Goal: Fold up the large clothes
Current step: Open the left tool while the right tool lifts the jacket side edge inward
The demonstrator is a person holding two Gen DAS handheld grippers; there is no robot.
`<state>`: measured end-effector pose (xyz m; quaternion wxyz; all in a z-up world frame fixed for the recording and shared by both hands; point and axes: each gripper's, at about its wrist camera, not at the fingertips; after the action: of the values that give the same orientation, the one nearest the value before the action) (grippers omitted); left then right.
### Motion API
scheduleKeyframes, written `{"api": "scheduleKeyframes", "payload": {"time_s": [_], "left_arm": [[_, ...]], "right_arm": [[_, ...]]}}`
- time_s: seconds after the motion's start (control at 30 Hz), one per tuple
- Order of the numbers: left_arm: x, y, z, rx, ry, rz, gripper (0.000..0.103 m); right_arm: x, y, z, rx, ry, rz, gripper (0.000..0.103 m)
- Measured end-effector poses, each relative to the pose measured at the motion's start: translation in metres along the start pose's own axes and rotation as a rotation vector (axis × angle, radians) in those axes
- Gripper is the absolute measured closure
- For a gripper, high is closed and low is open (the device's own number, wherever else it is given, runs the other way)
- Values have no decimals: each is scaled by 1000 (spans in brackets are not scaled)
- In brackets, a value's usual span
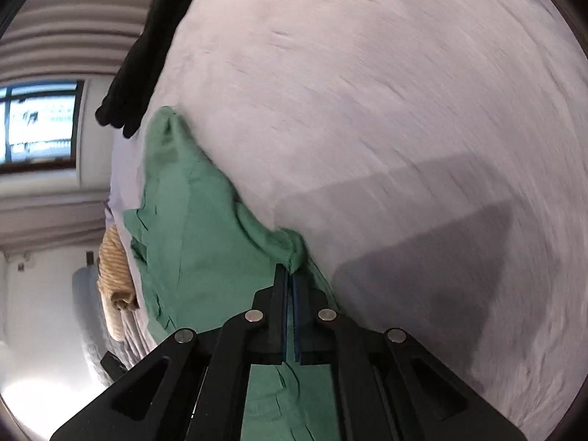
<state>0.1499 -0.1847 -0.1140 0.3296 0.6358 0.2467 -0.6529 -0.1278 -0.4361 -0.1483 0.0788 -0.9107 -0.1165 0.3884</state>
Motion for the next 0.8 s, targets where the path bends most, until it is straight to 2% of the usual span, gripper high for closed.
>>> {"api": "scheduleKeyframes", "payload": {"time_s": [0.03,0.13,0.2,0.23,0.27,0.3,0.47,0.5,0.53,0.57,0.63,0.8], "left_arm": [[-2,0,0,6,3,4,84],[-10,2,3,10,23,4,84],[-23,4,6,18,21,15,84],[-29,6,11,30,14,24,84],[-36,10,18,52,4,35,84],[-44,16,28,84,-15,45,84],[-59,52,98,215,-61,80,84],[-59,58,111,234,-61,89,76],[-57,66,128,258,-62,97,56],[-53,73,139,270,-61,103,4],[-50,84,167,309,-59,147,1],[-27,123,235,388,-49,126,1]], "right_arm": [[-3,-2,0,-4,-37,3,103],[-16,-5,-6,-69,-50,-14,101],[-29,-5,-18,-159,-80,10,95],[-33,-4,-24,-200,-91,19,77],[-35,-1,-28,-222,-99,28,50],[-35,3,-31,-243,-90,37,47],[-13,17,-31,-268,-65,4,48],[-9,20,-30,-268,-57,0,48],[-6,22,-28,-267,-44,-3,49],[-4,23,-25,-264,-34,-6,49],[-3,26,-22,-256,-6,-8,49],[-2,26,-19,-287,24,-22,49]]}}
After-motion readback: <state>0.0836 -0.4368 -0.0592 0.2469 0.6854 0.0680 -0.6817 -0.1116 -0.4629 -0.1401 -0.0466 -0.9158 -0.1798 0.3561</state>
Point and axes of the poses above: each gripper's, at about its wrist camera, not at the fingertips, and x roughly the way its jaws point, z to its right, y to its top, and after that the axes turned 14 degrees about -z, right-handed
